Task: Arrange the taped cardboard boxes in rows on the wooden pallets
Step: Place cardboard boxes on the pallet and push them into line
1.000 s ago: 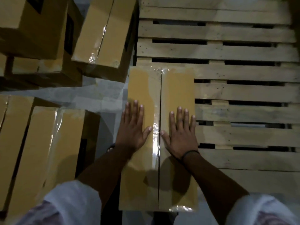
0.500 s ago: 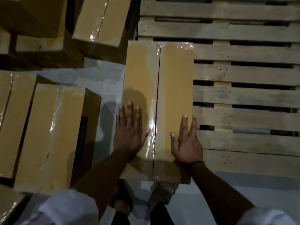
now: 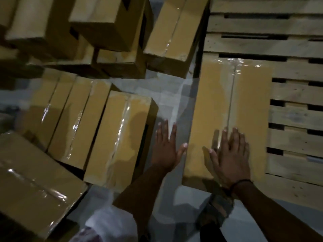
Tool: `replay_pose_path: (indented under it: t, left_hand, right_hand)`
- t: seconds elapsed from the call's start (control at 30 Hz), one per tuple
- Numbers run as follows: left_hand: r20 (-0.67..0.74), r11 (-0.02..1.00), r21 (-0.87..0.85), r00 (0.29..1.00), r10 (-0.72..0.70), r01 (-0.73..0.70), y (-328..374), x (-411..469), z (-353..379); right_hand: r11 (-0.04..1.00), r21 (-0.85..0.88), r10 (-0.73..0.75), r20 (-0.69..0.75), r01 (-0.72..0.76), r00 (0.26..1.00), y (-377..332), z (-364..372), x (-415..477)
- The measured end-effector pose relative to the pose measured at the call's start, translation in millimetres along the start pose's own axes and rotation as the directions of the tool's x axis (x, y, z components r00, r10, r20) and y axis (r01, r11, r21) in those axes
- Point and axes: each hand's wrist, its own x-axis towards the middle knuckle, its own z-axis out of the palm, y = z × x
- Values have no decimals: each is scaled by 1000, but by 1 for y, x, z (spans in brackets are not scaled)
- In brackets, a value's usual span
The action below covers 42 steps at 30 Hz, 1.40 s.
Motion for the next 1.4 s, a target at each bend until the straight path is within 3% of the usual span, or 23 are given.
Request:
replay_pose_path:
  t: [0.13, 0.23, 0.37, 0.5, 0.63, 0.73, 0.93, 1.1, 1.4]
  left_hand:
    - [19, 976, -48, 977, -212, 213, -100, -36, -15]
    - [39, 961, -29, 961, -275, 276, -181, -49, -17]
    - [92, 939, 28, 934, -345, 344, -295, -60, -10]
    - [118, 948, 33, 941, -317, 316, -387, -51, 1]
    - [33, 961, 90, 964, -265, 261, -442, -40, 23]
    - [-63, 950, -9, 948, -313, 313, -443, -34, 34]
    - [50, 919, -274, 959, -280, 282, -406, -40, -2]
    - [11, 931, -206, 952, -305, 300, -343, -69, -92]
    - [-142, 954, -197, 956, -258, 228, -189, -112, -285]
  right_hand:
    - [960, 170, -211, -77, 221, 975, -108, 30, -3]
    - [929, 181, -318, -50, 322, 947, -188, 82, -5]
    - [960, 264, -114, 62, 94, 992, -280, 182, -5]
    - [908, 384, 136, 107, -167, 985, -350, 269, 20]
    - [914, 321, 246, 53, -250, 968, -375, 315, 33]
    - [942, 212, 263, 17, -260, 965, -373, 323, 40]
    - [968, 26, 249, -3, -249, 969, -383, 267, 21]
    - [973, -93, 217, 62, -210, 974, -392, 160, -16]
    - [972, -51, 223, -128, -231, 966, -384, -76, -69]
